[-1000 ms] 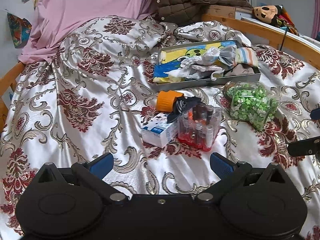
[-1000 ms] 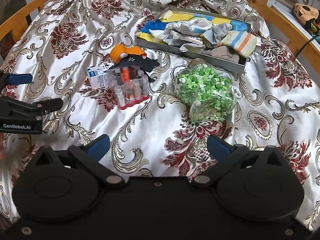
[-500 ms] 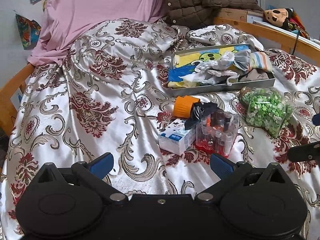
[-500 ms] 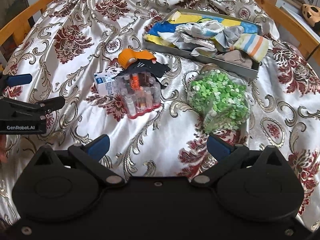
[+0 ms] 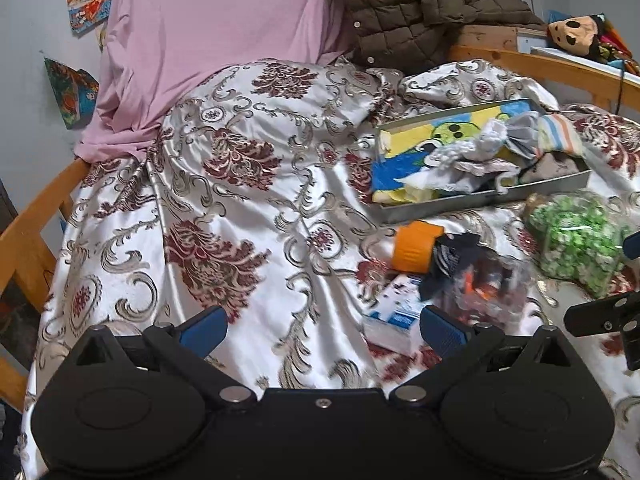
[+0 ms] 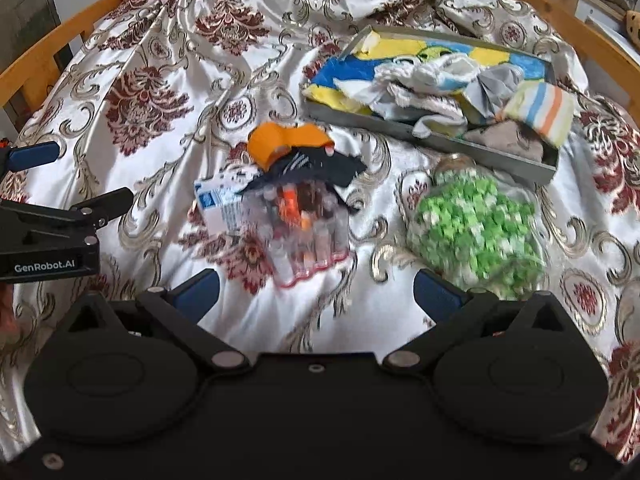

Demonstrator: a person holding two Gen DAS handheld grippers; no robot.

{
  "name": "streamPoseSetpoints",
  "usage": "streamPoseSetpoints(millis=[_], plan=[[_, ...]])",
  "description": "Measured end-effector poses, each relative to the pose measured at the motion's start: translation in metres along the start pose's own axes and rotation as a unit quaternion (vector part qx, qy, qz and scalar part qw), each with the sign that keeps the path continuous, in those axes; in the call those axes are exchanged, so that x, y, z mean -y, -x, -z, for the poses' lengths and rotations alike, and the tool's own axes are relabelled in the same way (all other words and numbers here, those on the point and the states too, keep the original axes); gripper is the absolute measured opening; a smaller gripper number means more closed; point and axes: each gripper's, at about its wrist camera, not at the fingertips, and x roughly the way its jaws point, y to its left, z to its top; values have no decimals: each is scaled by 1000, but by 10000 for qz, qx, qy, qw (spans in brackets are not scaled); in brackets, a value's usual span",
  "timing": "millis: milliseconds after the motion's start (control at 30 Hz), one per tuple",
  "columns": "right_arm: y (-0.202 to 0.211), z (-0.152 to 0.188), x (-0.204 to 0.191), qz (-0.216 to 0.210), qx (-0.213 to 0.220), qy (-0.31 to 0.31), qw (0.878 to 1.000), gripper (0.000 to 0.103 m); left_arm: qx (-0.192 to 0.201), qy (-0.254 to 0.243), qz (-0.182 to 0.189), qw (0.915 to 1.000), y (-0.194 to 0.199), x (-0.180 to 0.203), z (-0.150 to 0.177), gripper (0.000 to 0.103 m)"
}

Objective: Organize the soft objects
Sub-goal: 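Move both tools back over the remaining items beside the tray, then grasp the black striped sock with the right gripper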

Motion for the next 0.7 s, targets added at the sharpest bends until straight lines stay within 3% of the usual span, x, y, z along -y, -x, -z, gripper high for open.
streamPoseSetpoints(millis=[267, 500, 600, 700], plan=[[-36, -23, 16, 45, 299, -63, 9995, 102, 57, -317, -187, 9993, -39, 3, -15, 102], [-61, -48, 26, 75, 626, 209, 9978, 102, 228, -746, -37, 9969, -64, 13, -33, 102], [-70, -60, 30, -14, 655, 326, 9973, 102, 322, -1174, 127, 9925, -71, 20, -39, 102], [-81, -71, 36, -88, 573, 491, 9971, 102, 446, -1838, 285, 9815, -77, 32, -41, 102]])
